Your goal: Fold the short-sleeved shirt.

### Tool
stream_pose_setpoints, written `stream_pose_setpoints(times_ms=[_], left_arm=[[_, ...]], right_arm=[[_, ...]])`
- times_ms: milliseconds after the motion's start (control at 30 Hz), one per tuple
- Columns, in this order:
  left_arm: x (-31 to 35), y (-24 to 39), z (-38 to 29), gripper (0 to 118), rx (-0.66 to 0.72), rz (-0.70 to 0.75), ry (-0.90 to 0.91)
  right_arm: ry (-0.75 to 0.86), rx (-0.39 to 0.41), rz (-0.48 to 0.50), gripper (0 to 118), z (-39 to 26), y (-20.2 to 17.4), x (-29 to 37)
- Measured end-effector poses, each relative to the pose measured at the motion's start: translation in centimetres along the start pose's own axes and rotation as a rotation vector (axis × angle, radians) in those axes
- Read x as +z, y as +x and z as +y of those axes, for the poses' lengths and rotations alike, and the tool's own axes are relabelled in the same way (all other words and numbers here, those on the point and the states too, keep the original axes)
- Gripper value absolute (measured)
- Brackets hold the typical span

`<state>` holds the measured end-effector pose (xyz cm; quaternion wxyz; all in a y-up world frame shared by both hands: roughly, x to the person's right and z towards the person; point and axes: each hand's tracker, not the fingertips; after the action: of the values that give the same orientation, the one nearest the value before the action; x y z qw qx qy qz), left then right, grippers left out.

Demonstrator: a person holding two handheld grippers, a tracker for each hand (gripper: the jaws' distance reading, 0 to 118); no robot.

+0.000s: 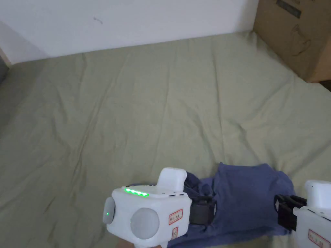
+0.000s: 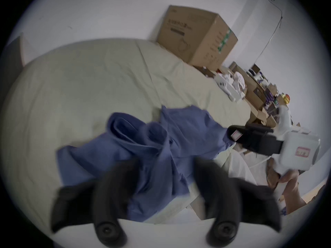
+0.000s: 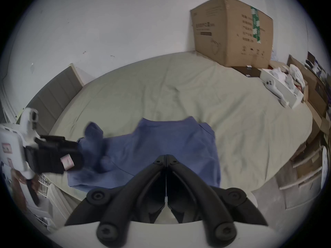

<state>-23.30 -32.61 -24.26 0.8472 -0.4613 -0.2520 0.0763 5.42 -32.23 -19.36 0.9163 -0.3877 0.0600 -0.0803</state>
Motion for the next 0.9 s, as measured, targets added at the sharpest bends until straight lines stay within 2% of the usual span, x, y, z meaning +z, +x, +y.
stream_pose_setpoints(times_ms=[33, 67, 200, 233, 267, 367, 500, 633, 833, 900], left_arm=[[-0.7, -0.1, -0.3, 98, 0.032, 0.037, -0.036], [-0.7, -0.6, -0.6, 104, 0.053, 0.043, -0.023], [2.5, -2.4, -0.4, 96, 0.133, 0.032, 0.059], [4.2, -2.7, 0.0, 89, 0.146, 0.023, 0.107], [5.3, -3.1, 0.2, 76, 0.150, 0.022, 0.133], [7.6, -4.6, 0.3, 2, 0.206, 0.092, 0.204], [5.7, -6.6, -0.5, 0, 0.266, 0.120, 0.133], [1.5, -6.0, -1.8, 0, 0.336, 0.010, 0.055], [-4.1, -1.1, -1.8, 0, 0.257, -0.166, -0.072], [-5.5, 0.2, -1.9, 0, 0.217, -0.162, -0.109]], right_arm=[[-0.009, -0.020, -0.010, 0, -0.2, 0.6, 0.1], [-0.014, -0.036, -0.012, 0, -0.4, 1.1, 0.3], [-0.015, -0.059, -0.030, 0, -0.6, 2.0, 1.0], [-0.019, -0.048, -0.046, 0, -0.6, 1.9, 1.1], [-0.017, -0.034, -0.047, 0, -0.5, 1.7, 1.2], [0.007, 0.023, -0.050, 0, -0.3, 0.7, 1.4], [0.021, 0.006, -0.010, 0, 0.0, -0.1, 1.0], [0.011, 0.019, 0.001, 0, 0.0, -0.6, 0.5], [-0.018, 0.026, 0.005, 0, -0.6, 0.0, 0.8], [-0.029, 0.031, 0.000, 0, -0.8, 0.3, 0.9]])
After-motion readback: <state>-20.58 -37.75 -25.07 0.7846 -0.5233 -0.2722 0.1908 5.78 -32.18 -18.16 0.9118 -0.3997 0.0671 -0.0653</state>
